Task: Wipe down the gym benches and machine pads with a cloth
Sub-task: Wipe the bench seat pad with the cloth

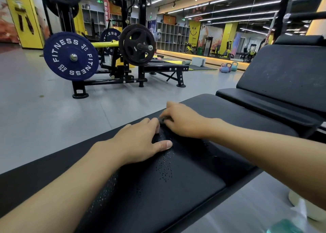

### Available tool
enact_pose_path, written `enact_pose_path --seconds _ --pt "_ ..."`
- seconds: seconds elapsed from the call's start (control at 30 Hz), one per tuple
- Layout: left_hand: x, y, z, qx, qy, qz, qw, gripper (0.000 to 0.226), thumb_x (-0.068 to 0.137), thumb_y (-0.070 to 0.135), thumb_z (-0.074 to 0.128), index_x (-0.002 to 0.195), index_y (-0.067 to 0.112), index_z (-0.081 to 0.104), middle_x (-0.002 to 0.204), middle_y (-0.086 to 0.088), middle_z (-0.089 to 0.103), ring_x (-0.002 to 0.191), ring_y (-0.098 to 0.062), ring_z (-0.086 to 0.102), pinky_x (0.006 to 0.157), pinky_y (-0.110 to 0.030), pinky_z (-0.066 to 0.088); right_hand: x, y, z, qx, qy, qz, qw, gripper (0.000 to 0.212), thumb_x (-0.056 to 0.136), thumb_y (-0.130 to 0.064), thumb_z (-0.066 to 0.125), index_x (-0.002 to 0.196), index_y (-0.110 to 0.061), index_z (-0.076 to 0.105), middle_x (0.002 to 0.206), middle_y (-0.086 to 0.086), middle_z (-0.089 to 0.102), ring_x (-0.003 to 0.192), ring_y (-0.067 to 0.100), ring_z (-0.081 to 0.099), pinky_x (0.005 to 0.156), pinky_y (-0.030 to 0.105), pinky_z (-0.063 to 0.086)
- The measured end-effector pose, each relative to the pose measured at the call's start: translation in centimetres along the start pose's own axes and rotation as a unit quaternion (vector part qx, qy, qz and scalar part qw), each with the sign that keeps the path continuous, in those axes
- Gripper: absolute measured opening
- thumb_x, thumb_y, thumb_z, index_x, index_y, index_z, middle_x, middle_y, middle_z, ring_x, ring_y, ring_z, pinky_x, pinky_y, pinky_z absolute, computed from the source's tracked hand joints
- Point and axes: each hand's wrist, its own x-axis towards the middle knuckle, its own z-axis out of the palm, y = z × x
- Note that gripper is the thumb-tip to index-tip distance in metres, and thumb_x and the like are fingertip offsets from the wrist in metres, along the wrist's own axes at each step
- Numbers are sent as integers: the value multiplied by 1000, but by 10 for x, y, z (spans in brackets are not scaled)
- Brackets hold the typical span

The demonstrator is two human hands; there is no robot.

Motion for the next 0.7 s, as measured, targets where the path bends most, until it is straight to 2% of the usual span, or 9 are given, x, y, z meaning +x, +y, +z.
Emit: enact_pose_path --seconds 0.07,0.17,0.2,0.3,0.37,0.5,0.53,0.63,0.7 --pt "0 1 0 0 1 -1 1000 45 89 69 48 104 28 40 109 8 50 88 -16 47 74 -35 31 -1 13 -10 -26 -5 -5 1000 27 99 -24 48 112 -22 72 94 -1 47 89 23 55 80 34 44" --pt "0 4 1 7 0 -4 1000 43 91 67 47 106 28 39 114 7 50 95 -16 46 79 -34 32 7 42 -18 -29 59 108 992 29 96 -15 48 112 -15 73 98 3 50 101 32 58 89 41 49" --pt "0 4 2 15 4 -5 1000 42 91 67 47 106 28 38 117 6 49 101 -17 46 82 -34 34 6 36 -14 -29 69 108 991 30 95 -14 48 111 -15 73 98 2 47 101 33 57 89 42 49" --pt "1 5 5 47 23 -4 999 42 91 68 45 105 29 39 123 3 46 120 -20 41 97 -38 38 -14 4 -1 -2 28 -5 1000 30 97 -18 48 115 -21 71 95 -1 44 96 23 52 85 34 44" --pt "-1 5 6 59 25 -4 998 45 92 67 44 112 26 44 124 2 46 122 -21 41 100 -40 38 -25 9 -9 -9 3 -31 999 28 98 -25 49 118 -25 69 99 -1 50 98 22 53 87 36 44" --pt "-8 7 8 42 33 5 999 52 93 64 40 123 22 48 121 1 51 118 -22 45 100 -41 43 -21 47 -24 -47 67 119 990 30 98 -18 46 115 -17 71 101 4 49 106 35 54 92 45 46" --pt "-11 8 9 42 30 3 999 56 92 66 38 125 22 48 121 1 52 117 -22 46 101 -41 43 -24 37 -19 -52 72 108 990 31 96 -16 46 113 -16 71 98 3 46 104 34 54 89 43 47" --pt "-19 12 13 44 16 -2 999 69 83 72 31 127 22 48 128 0 52 119 -22 45 104 -41 41 -45 -2 -4 -24 30 -19 999 30 95 -17 47 113 -21 70 93 -2 42 93 24 50 81 37 44" --pt "-23 14 13 30 15 -2 999 76 80 75 30 132 21 46 137 0 50 123 -22 44 106 -41 39 -49 6 -15 -25 4 -23 999 31 97 -21 48 119 -30 68 95 -5 44 92 17 48 84 34 42"
